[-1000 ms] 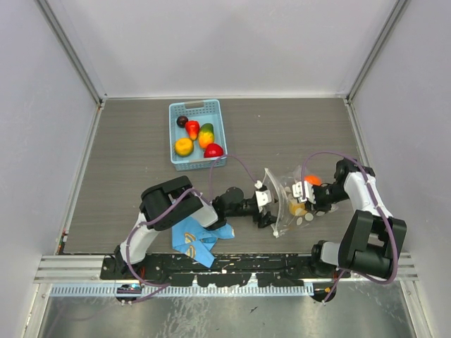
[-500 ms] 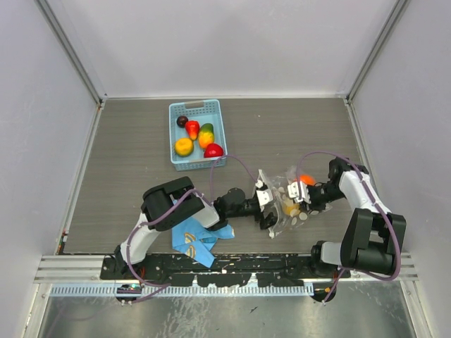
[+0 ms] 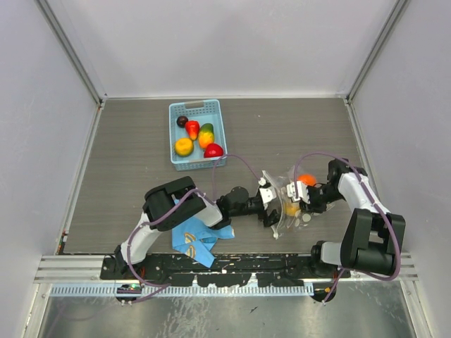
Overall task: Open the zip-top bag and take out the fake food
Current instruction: Pick up the fake fruit from the zipper food storage bag.
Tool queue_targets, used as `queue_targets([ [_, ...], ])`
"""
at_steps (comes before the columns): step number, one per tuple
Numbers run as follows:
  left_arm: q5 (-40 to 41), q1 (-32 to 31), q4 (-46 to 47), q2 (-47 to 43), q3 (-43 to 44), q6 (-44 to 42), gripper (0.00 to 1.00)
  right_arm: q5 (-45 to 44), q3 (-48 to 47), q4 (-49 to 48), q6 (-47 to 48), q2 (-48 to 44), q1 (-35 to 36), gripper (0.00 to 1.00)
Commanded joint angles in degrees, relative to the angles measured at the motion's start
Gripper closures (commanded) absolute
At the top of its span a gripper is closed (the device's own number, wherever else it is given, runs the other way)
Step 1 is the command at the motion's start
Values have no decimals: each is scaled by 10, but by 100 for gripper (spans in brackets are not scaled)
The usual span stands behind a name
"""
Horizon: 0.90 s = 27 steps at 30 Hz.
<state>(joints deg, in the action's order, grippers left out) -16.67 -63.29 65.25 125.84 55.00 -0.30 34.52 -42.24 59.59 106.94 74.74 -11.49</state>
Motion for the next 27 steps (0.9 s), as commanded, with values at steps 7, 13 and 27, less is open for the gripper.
queue_targets([
  [7, 0, -3, 15, 12, 34, 12, 13, -8, 31, -8, 25, 20, 1, 80],
  [13, -1, -8, 15, 16, 40, 14, 6, 14, 32, 3, 41, 19, 5, 97],
  [27, 16, -15, 10, 30, 59, 49, 11, 42, 24, 37, 58, 31, 9, 99],
])
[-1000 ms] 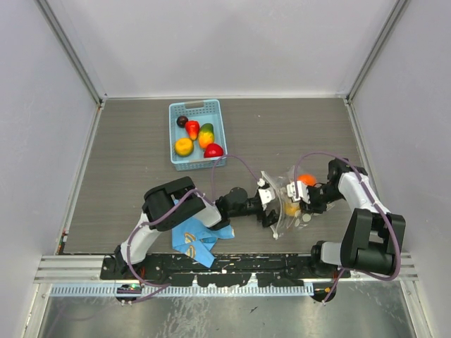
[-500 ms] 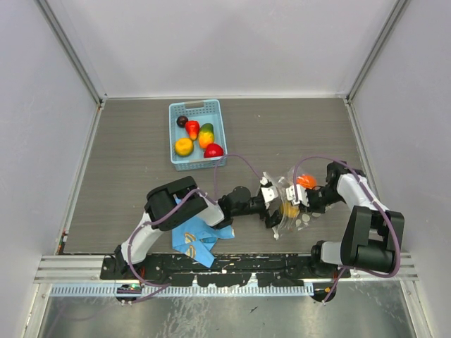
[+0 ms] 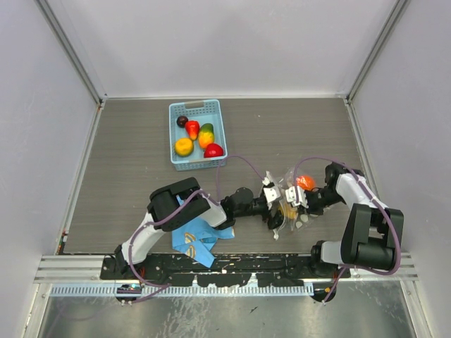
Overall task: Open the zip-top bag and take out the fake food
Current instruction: Pick up the fake fruit from the zipper food storage bag.
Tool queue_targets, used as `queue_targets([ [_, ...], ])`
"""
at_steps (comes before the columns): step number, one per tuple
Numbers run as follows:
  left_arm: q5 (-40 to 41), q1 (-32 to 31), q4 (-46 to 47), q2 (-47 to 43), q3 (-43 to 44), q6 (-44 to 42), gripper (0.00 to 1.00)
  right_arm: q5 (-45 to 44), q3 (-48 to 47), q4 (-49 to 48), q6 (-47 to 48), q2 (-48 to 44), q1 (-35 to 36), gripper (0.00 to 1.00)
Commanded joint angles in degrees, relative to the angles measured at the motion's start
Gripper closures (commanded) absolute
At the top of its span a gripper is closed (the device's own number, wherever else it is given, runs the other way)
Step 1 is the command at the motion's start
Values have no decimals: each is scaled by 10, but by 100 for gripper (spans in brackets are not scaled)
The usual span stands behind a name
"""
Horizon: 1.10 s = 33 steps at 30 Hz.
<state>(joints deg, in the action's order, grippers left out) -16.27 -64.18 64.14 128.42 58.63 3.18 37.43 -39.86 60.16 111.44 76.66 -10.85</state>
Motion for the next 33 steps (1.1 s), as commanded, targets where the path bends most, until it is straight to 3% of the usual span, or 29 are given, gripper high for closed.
queue_targets([
  [1, 13, -6, 20, 5, 25, 17, 14, 14, 0, 34, 13, 13, 3, 99],
  [7, 19, -6, 18, 4, 27, 26, 26, 15, -2, 35, 13, 16, 3, 99],
  [19, 21, -6, 27, -18, -4, 24, 69, 4, -9, 12, -35, 17, -20, 99],
  [22, 22, -6, 33, -26, -14, 23, 74, 6, -10, 5, -46, 13, -37, 99],
  [33, 14, 5, 56, -48, -43, 66, 81, 4, -20, 3, -55, 3, -85, 99],
])
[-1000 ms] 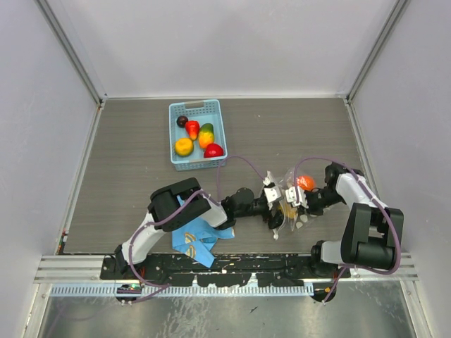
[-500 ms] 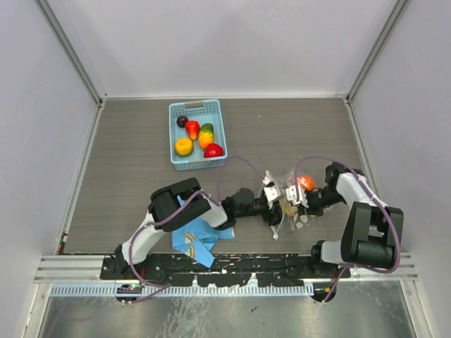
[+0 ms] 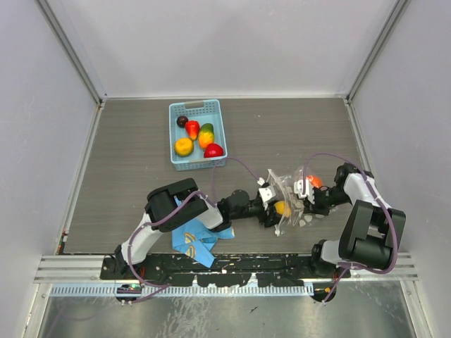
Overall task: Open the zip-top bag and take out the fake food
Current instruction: Pick up the fake fruit from the zipper food storage bag.
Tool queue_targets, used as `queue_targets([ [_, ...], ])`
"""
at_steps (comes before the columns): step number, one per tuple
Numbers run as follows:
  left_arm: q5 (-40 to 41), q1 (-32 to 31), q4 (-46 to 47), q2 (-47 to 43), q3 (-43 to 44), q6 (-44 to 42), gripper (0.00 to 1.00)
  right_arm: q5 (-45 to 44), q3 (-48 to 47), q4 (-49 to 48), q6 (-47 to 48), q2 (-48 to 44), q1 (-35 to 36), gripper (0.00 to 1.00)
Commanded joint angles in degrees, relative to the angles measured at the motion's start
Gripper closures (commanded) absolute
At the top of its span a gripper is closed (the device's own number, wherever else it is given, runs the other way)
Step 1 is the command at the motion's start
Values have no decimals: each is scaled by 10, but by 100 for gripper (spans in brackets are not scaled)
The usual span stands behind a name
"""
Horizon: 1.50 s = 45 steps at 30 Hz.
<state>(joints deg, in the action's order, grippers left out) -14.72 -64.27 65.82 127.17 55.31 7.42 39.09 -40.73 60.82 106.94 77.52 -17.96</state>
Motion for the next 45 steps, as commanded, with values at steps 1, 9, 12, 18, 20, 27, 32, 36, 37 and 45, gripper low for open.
queue_targets([
  [1, 0, 6, 38, -39, -13, 28, 82, -13, -12, -5, -10, -7, -18, 99],
  [9, 19, 7, 41, -66, -46, 45, 84, -19, -14, -23, -27, -19, -41, 99],
  [12, 24, 7, 37, -81, -58, 49, 85, -17, -15, -26, -31, -22, -48, 99],
  [18, 35, 8, 17, -115, -82, 65, 86, -9, -18, -30, -45, -31, -56, 99],
  [20, 35, 10, 12, -124, -90, 73, 86, -6, -18, -31, -49, -34, -58, 99],
  [27, 37, 27, -30, -156, -102, 110, 87, 5, -18, -43, -68, -43, -66, 99],
  [32, 30, 45, -68, -181, -104, 135, 87, 11, -17, -47, -76, -47, -70, 99],
  [36, 33, 63, -116, -210, -104, 158, 87, 13, -15, -50, -78, -49, -72, 98],
  [37, 33, 70, -131, -217, -102, 163, 87, 14, -15, -50, -78, -49, -73, 98],
  [45, 18, 136, -273, -274, -77, 205, 87, 20, -11, -56, -84, -56, -77, 92],
])
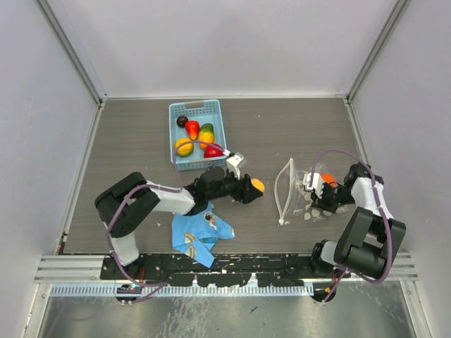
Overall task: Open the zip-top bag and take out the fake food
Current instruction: Place the fake fruit in the bin.
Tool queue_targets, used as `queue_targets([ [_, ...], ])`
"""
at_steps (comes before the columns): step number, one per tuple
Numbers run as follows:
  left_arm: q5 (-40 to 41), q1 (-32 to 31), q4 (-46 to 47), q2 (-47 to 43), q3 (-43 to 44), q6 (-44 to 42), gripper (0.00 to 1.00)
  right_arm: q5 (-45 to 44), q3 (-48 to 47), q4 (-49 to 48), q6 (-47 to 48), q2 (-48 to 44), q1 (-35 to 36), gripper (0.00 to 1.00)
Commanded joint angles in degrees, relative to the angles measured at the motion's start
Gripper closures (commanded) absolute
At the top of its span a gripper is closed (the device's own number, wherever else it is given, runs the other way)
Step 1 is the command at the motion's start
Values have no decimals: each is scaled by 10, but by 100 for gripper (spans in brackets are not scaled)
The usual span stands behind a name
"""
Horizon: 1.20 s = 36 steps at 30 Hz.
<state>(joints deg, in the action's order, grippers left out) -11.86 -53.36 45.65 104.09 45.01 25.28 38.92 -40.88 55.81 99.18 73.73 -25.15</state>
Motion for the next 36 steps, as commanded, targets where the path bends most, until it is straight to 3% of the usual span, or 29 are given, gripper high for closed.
queue_targets([
  [1, -10, 34, -93, -51, 32, 25, 87, 23, -8, -7, -6, -19, -6, 90],
  [10, 1, 74, -239, -96, 93, 0, 86, 28, -3, -16, -14, -27, -10, 80],
  [25, 27, 181, -338, -125, 170, -10, 86, 57, -4, -21, -41, -55, -15, 59],
  [36, 106, 238, -487, -43, 317, -15, 86, 143, -98, 32, -134, -103, -16, 48],
])
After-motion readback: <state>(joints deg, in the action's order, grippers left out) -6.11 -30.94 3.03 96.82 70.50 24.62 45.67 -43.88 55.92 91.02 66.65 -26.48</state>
